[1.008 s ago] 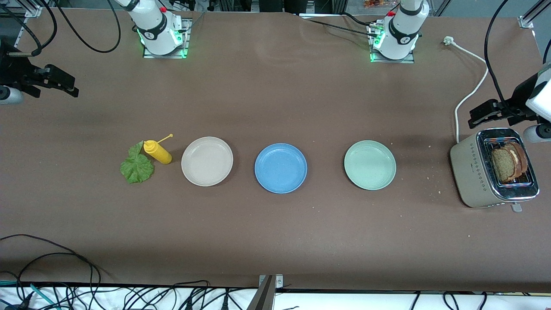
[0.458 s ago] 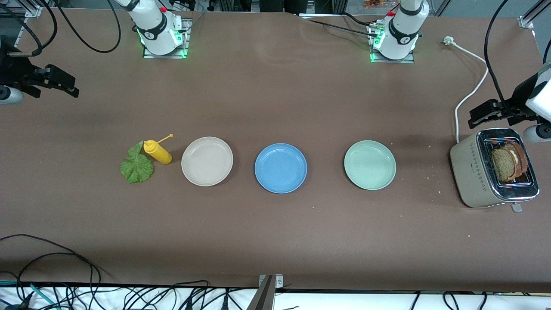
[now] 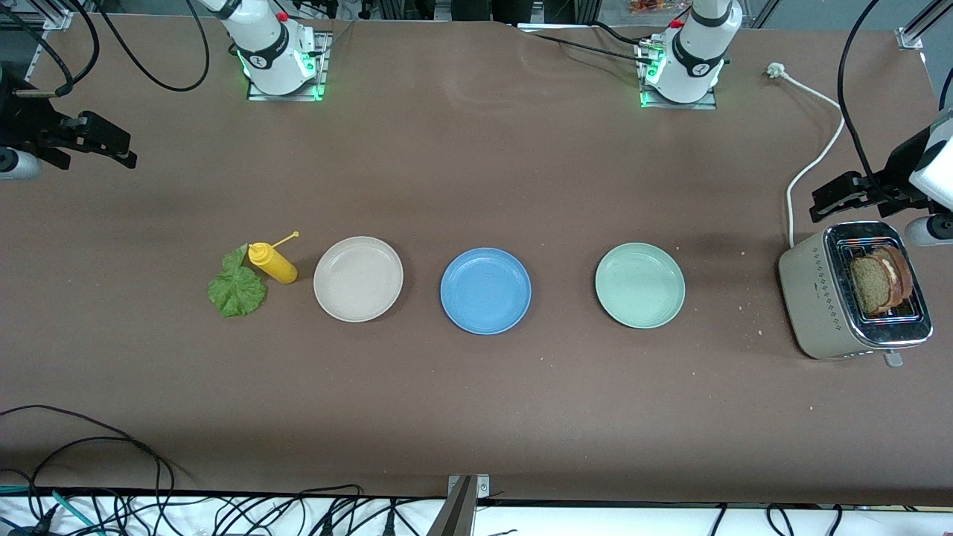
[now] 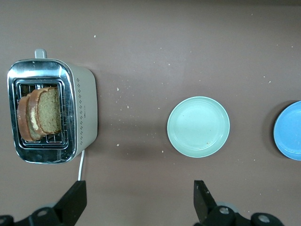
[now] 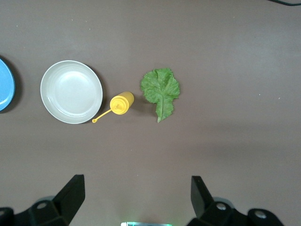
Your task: Make sandwich in blue plate with both arms
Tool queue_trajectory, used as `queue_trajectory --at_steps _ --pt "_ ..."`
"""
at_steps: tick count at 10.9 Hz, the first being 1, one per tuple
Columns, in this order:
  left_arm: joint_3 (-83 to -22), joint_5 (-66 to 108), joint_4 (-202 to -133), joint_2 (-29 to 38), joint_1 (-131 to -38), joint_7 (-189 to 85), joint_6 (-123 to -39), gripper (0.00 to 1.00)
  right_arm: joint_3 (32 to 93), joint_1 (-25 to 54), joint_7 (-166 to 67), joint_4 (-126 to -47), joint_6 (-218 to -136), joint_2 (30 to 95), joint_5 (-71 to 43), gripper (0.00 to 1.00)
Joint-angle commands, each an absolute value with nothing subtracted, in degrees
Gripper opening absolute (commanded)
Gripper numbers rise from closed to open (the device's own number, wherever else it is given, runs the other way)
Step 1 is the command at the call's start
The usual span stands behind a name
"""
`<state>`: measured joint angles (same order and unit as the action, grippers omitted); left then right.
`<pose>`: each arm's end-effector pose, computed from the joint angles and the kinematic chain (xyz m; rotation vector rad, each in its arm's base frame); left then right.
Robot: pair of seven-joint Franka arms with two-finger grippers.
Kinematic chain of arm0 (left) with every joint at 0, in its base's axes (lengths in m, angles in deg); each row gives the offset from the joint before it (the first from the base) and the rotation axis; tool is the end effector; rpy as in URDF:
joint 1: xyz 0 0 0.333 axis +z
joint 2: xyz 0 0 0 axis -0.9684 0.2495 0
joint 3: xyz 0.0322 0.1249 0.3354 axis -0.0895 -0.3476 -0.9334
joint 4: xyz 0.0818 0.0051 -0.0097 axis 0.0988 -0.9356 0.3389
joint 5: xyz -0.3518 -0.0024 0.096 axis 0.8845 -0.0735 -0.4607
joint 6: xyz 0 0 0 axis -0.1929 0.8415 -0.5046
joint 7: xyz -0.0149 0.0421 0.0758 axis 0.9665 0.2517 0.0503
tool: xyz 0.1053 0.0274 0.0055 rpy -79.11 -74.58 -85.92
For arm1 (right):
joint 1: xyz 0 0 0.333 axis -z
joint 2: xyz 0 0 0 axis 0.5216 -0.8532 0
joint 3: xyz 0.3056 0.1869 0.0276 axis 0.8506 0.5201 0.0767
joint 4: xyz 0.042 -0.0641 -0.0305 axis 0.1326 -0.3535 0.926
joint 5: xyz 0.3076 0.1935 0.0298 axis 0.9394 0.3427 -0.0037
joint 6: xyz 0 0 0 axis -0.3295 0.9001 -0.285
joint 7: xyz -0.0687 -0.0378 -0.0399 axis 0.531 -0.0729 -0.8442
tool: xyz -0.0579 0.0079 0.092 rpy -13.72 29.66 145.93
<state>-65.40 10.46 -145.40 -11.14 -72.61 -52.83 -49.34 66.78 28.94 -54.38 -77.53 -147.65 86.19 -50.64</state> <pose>0.5770 -0.0150 0.6591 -3.1204 -0.1380 0.0642 0.5146 0.0105 0.6668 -3.1296 -0.0386 0.0845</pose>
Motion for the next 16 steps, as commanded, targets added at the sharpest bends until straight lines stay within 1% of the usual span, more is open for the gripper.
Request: queue_trajectory --at_steps 1,10,14,16 --pt "-65.0 9.7 -144.9 -11.4 -72.6 -52.1 -48.8 1.0 66.7 29.0 -54.8 -76.4 -147.2 86.2 -49.8 1.0" --pt "-64.5 9.9 -144.9 -11.5 -73.2 -51.6 -48.1 1.0 66.8 29.0 -54.8 -76.4 -147.2 86.2 -49.8 1.0" --pt "-64.6 9.9 -144.9 -11.7 -73.2 -51.4 -45.8 1.0 66.8 29.0 -54.8 -76.4 -147.2 86.2 -49.8 1.0" --pt "-64.7 9.9 -145.0 -11.8 -73.2 -51.3 -43.4 1.0 66.8 29.0 -54.6 -76.4 -147.2 86.2 -49.8 1.0"
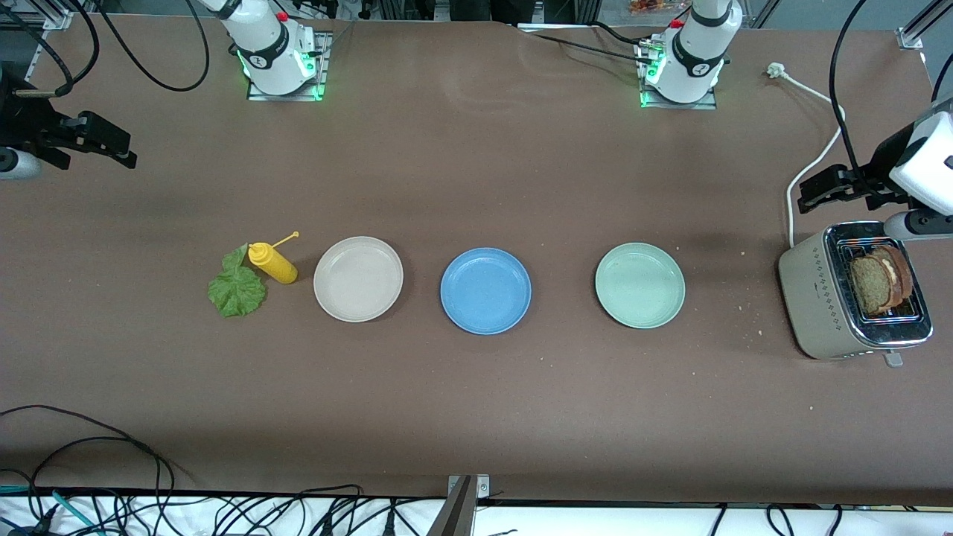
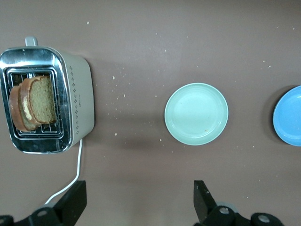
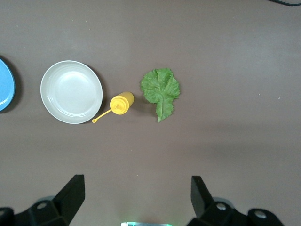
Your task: Make sandwich in blue plate with both arms
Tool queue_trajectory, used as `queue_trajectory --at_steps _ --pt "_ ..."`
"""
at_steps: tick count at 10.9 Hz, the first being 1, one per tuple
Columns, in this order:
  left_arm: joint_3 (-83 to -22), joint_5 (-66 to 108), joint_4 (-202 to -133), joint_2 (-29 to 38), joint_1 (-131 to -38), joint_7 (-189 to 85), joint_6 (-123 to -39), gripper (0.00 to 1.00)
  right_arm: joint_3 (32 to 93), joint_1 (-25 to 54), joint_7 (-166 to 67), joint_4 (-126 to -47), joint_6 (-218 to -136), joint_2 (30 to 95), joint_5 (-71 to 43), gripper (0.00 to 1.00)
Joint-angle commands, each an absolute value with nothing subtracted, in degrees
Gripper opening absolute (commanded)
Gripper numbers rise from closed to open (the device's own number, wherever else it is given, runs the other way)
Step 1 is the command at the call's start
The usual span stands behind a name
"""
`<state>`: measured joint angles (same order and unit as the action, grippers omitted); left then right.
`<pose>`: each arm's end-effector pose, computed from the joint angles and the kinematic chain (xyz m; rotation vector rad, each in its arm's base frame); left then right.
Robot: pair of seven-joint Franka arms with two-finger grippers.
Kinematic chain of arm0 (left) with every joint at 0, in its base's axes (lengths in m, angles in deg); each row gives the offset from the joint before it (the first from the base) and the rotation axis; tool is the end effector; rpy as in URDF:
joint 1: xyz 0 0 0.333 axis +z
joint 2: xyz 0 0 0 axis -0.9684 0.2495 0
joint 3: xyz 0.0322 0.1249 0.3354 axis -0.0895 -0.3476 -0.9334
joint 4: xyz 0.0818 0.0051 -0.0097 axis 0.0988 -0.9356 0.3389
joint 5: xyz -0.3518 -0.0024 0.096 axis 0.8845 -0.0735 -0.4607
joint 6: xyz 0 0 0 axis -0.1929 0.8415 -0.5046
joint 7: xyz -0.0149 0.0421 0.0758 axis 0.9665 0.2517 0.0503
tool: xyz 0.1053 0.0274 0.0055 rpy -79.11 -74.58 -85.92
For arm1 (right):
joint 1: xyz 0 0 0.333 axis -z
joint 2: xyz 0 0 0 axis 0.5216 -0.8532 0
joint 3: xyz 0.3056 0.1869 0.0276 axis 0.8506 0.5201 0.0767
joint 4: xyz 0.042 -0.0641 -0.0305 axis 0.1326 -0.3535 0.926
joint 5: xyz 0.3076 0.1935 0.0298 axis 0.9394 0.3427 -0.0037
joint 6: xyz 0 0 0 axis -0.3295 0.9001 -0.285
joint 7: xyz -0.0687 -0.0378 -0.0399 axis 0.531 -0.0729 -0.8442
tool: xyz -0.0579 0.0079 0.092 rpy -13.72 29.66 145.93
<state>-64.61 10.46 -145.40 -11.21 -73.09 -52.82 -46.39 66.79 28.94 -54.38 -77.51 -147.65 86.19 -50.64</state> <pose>0.5702 -0.0265 0.6558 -3.1162 -0.1037 0.1419 0.5146 0.0106 0.6669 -3.1296 -0.0389 0.0839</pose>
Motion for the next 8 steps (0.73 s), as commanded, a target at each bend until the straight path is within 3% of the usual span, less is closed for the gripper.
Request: queue_trajectory --at_steps 1,8 --pt "-64.7 9.9 -145.0 -12.1 -73.1 -51.3 -42.4 1.0 66.8 29.0 -54.8 -76.4 -147.2 86.2 -49.8 1.0" --pt "-64.9 10.0 -145.4 -12.1 -72.6 -51.3 -41.2 1.0 66.7 29.0 -54.8 -76.4 -147.2 86.2 -49.8 1.0"
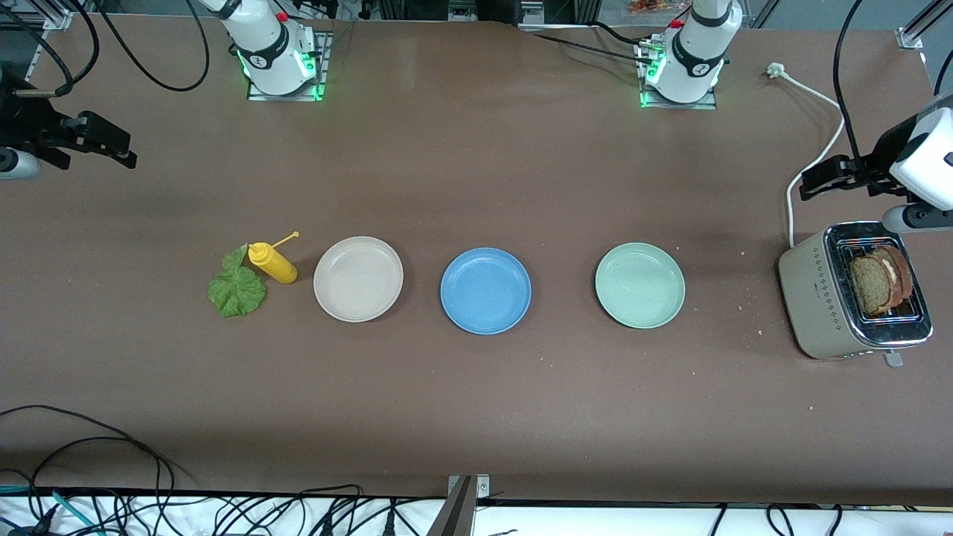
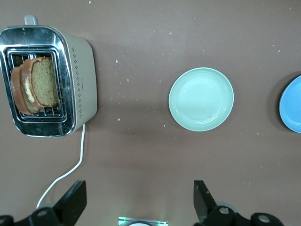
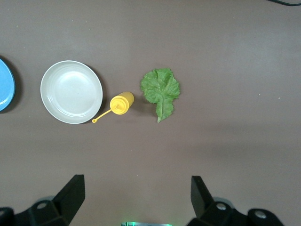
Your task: Make sandwich in blue plate with both arms
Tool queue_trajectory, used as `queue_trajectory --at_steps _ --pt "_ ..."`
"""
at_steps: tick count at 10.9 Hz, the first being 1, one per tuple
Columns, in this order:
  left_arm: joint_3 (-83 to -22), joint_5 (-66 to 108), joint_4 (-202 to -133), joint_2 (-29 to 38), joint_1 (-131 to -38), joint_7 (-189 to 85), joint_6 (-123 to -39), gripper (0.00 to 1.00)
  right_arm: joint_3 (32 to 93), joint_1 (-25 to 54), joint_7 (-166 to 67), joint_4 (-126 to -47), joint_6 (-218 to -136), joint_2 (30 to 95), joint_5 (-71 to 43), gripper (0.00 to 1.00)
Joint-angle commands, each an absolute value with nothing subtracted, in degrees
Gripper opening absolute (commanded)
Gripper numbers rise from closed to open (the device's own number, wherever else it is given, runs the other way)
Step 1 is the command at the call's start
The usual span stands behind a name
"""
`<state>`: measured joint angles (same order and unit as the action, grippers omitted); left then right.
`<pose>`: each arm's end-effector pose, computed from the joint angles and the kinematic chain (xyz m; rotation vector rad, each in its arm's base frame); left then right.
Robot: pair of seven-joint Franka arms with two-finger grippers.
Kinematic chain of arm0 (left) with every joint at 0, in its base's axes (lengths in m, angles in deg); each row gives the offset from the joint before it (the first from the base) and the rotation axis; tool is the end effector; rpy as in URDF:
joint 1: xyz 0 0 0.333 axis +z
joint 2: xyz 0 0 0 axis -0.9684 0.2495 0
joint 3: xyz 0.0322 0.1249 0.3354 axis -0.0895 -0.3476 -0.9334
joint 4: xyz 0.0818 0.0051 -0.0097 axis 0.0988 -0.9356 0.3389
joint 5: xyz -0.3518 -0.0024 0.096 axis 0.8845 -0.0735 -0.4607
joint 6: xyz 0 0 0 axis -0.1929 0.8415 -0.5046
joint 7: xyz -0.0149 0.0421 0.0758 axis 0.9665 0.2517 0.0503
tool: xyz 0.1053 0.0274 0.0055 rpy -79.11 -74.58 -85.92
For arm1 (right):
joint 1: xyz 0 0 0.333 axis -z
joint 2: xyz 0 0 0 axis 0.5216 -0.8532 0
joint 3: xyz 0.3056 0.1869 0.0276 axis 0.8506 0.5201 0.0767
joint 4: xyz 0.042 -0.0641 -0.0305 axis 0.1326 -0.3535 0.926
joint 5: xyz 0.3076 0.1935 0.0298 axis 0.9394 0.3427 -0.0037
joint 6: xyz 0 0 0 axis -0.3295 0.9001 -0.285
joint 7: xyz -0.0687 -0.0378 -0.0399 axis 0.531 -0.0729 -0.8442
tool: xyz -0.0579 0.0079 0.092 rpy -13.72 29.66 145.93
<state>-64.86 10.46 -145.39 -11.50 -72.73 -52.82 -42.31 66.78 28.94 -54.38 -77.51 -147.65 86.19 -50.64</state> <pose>0.5604 -0.0203 0.6534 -3.1026 -0.1205 0.2439 0.5147 0.0105 0.6669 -3.1296 -0.0386 0.0839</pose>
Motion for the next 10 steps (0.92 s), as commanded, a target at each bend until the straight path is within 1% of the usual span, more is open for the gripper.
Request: queue_trajectory --at_steps 1,10 --pt "-64.9 9.9 -145.2 -12.1 -72.7 -51.4 -41.3 1.0 66.7 29.0 -54.8 -76.4 -147.2 86.2 -49.8 1.0" --pt "-65.1 9.7 -145.8 -12.0 -72.4 -51.3 -40.5 1.0 66.7 29.0 -54.6 -76.4 -147.2 86.2 -49.8 1.0"
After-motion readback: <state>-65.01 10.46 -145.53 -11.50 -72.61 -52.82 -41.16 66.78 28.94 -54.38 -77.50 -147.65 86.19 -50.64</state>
